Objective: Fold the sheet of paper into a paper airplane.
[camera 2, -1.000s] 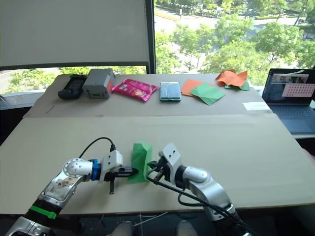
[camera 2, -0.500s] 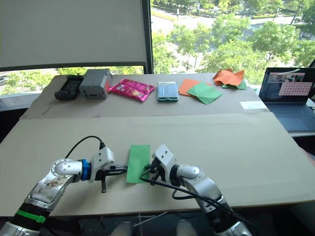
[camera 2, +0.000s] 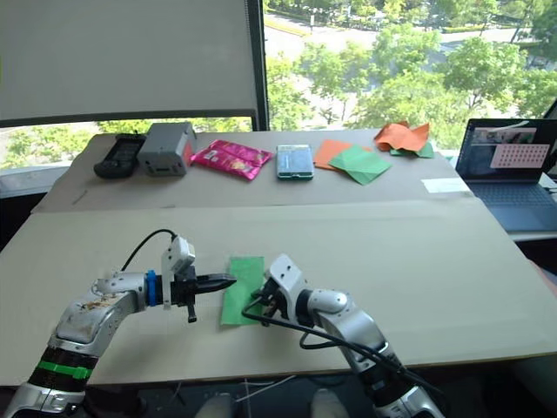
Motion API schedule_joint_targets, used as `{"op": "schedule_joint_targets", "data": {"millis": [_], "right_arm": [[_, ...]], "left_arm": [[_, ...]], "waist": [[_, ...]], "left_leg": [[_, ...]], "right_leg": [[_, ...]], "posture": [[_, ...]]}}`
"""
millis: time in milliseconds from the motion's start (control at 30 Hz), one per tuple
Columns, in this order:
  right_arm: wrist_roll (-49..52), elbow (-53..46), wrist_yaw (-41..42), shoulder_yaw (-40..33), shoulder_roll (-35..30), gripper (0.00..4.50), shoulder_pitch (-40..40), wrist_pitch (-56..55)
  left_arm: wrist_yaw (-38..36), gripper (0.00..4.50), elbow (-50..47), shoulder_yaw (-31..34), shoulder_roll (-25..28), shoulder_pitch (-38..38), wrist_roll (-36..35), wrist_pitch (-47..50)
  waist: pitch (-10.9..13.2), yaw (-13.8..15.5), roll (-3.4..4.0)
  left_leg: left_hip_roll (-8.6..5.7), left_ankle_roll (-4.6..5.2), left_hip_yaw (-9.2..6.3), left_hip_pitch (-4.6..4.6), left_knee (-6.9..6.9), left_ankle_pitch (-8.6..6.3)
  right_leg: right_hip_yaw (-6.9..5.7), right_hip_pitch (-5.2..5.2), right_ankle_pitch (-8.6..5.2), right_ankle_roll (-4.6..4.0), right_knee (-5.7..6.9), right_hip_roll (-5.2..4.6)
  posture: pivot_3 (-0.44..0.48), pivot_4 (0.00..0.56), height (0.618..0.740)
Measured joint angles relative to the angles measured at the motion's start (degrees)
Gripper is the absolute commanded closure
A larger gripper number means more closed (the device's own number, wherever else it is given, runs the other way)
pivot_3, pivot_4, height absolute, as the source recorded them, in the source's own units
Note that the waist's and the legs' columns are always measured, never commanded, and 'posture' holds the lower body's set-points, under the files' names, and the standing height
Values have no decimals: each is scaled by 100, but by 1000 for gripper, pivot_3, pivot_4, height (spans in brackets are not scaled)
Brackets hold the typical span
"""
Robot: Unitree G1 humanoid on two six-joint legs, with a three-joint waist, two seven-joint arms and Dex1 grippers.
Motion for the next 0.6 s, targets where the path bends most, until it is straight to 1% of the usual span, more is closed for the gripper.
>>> {"op": "schedule_joint_targets", "data": {"millis": [100, 233, 333, 467, 600], "right_arm": [[-2, -28, 3, -8, -25, 4468, 0, -5], [-50, -112, 240, 33, -259, 4468, 6, -170], [-60, -68, 345, 29, -289, 4468, -30, -239], [-233, 366, 484, 37, -317, 4468, -361, -473], [-353, 776, 603, 46, -245, 4468, -599, -701]], "left_arm": [[-14, 4500, 420, -212, -29, -3, 328, -491], [-85, 4500, 442, -322, -27, -16, 514, -841], [-141, 4500, 458, -396, -15, -18, 654, -1076], [-195, 4500, 541, -453, 33, -23, 824, -1437], [-219, 4500, 555, -449, 64, -9, 875, -1539]], "waist": [[1, 10, -5], [2, 37, -3], [2, 28, -3], [1, 11, -2], [-1, -2, 0]], "left_leg": [[0, -6, 0, -2, 0, -4], [-1, -7, 1, -3, 1, -4], [0, -7, 0, -2, 0, -4], [-1, -7, 0, 0, -1, -4], [0, -6, 0, 3, -1, -4]], "right_leg": [[0, -1, 0, 0, 0, 0], [0, -1, 0, 0, -2, -2], [0, -2, 0, 0, -2, -2], [0, 0, 0, 0, -2, -2], [0, 2, -1, 0, 0, -1]], "posture": [[0, 150, 721], [0, 150, 721], [0, 150, 721], [0, 150, 721], [0, 150, 721]]}}
